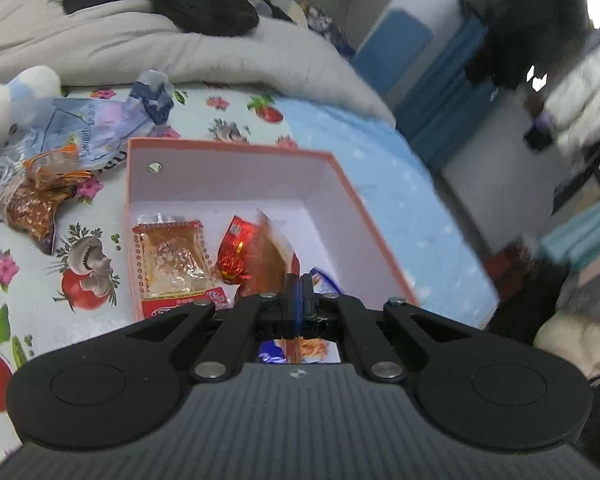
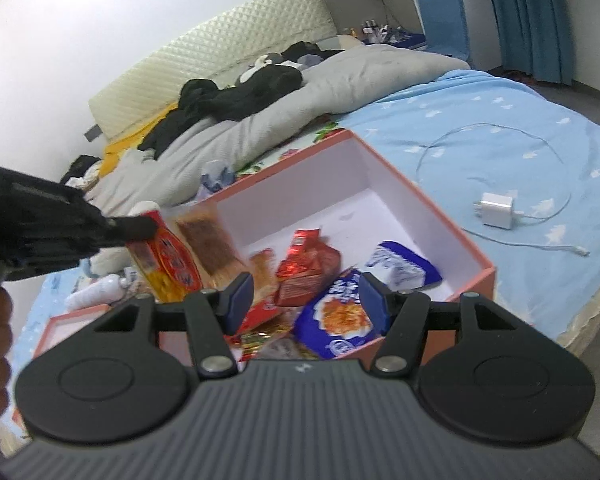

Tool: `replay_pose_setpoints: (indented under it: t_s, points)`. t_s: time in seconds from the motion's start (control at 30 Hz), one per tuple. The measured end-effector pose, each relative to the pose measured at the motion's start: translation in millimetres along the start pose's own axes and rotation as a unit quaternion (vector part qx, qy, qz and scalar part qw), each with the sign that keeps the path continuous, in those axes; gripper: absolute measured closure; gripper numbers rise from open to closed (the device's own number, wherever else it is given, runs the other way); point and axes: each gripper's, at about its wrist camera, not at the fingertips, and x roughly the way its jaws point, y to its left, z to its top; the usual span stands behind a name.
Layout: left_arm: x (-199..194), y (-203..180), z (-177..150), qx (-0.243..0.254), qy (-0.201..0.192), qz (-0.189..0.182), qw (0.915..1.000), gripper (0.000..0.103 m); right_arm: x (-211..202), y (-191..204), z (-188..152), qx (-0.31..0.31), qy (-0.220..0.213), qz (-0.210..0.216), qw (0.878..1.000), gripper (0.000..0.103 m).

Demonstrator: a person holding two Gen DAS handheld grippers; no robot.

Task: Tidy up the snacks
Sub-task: 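Carry the chocolate-bar packet over the deep pink box with the left gripper, then open the left gripper to drop the chocolate-bar packet into the box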

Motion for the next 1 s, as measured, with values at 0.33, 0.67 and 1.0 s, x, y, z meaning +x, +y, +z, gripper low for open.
replay_pose_setpoints:
  t_s: [0.33,0.67,1.0]
  points:
    - [26.5,4.5,-5.8,0.038,0.041,0.036,0.9978,0.100,1.0,1.1,-1.8,-0.026,0.006,-0.003,1.000,0.041]
    - [-22.1,19.7,-25.5,0.042,0.004,0.038,0.9984,0.061,-19.5,19.6,-10.1,-0.037,-0.011,0.010,0.999,0.041]
    - [-88.8,19.6,-56.4,0.069,-0.057,0.064,0.9939,0.061,-49.1,49.6,-20.7,-0.051,-0.028,0.041,0.997,0.041]
